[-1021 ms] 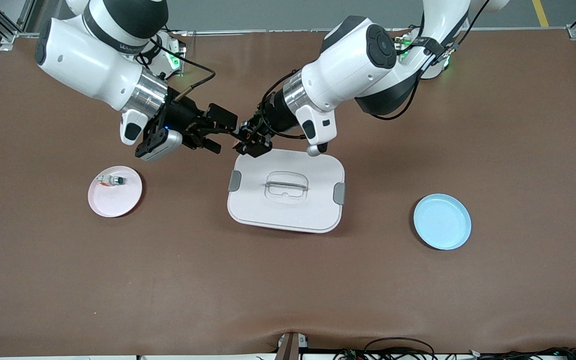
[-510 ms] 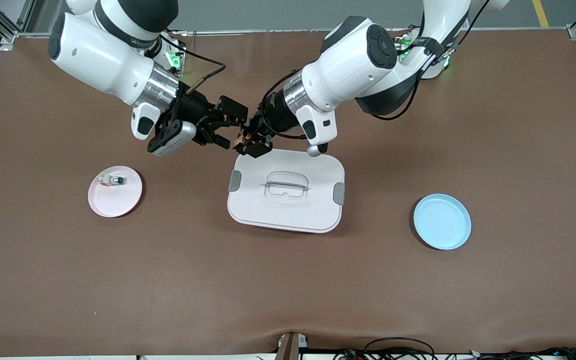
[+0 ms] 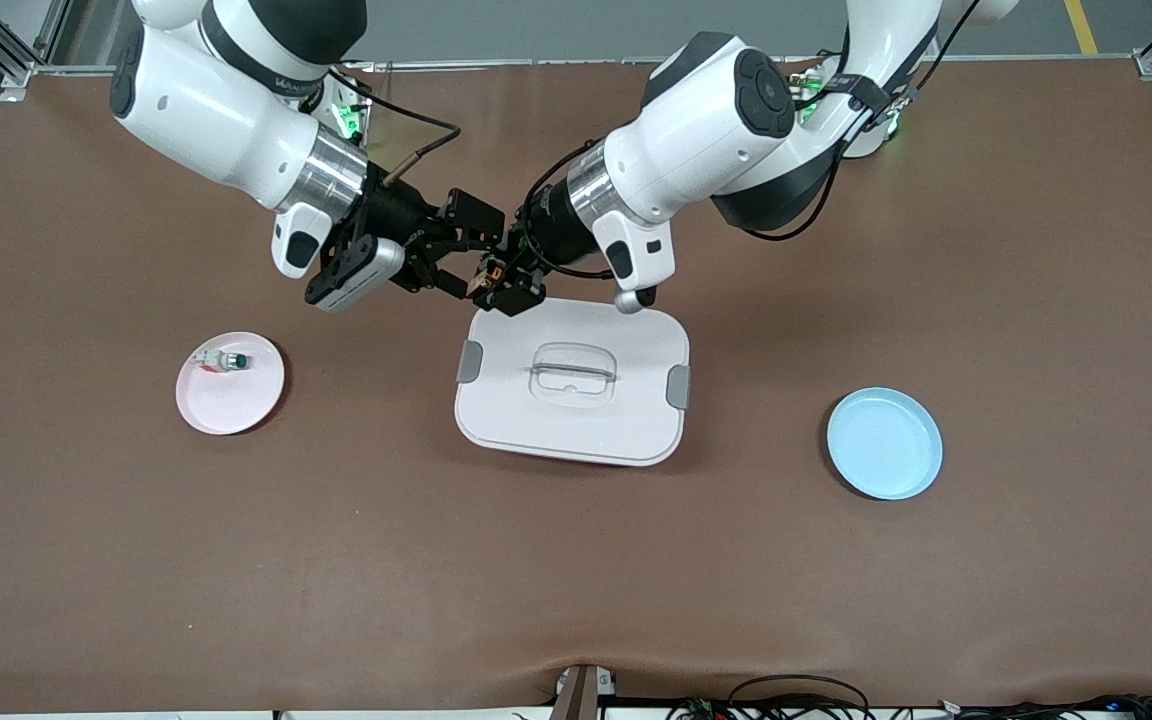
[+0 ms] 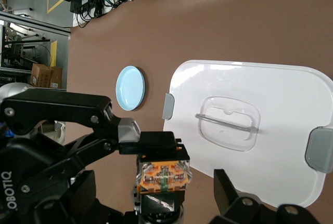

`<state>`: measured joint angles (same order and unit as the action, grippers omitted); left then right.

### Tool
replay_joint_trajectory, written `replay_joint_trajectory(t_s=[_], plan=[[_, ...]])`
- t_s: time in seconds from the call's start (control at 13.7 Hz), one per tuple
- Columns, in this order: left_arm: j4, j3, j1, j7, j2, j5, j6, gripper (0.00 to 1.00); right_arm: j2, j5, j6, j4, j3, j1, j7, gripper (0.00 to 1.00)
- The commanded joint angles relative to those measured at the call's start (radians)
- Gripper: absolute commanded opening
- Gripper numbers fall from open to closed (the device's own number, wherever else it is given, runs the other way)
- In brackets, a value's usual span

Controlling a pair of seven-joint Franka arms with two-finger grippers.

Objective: Transfer orange switch to right arm and place
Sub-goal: 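Close the right gripper on the switch held by the left gripper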

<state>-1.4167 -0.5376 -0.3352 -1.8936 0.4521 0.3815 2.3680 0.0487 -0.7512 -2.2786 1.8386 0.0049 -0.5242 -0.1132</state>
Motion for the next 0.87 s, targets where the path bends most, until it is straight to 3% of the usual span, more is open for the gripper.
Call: replay_joint_trajectory(t_s=[0.0, 0.15, 0.36, 0.66, 0.8], plan=[[0.016, 0.001, -0.001, -0.010, 0.005, 0.008, 0.005, 0.13, 0.013, -0.014, -0.002, -0.015, -0.003, 0.004, 0.047, 1.00], [0.016, 0.001, -0.001, -0.010, 0.005, 0.008, 0.005, 0.13, 0.020, -0.014, -0.004, -0.016, -0.005, 0.007, 0.058, 1.00], [0.016, 0.001, -0.001, -0.012, 0.005, 0.008, 0.005, 0.13, 0.025, -0.014, -0.007, -0.016, -0.006, 0.007, 0.070, 0.70], [0.015, 0.001, -0.002, -0.012, 0.005, 0.008, 0.005, 0.13, 0.023, -0.016, -0.009, -0.021, -0.006, 0.007, 0.070, 0.53], [0.015, 0.001, -0.002, -0.012, 0.005, 0.010, 0.005, 0.13, 0.025, -0.016, -0.009, -0.021, -0.006, 0.007, 0.070, 0.37]])
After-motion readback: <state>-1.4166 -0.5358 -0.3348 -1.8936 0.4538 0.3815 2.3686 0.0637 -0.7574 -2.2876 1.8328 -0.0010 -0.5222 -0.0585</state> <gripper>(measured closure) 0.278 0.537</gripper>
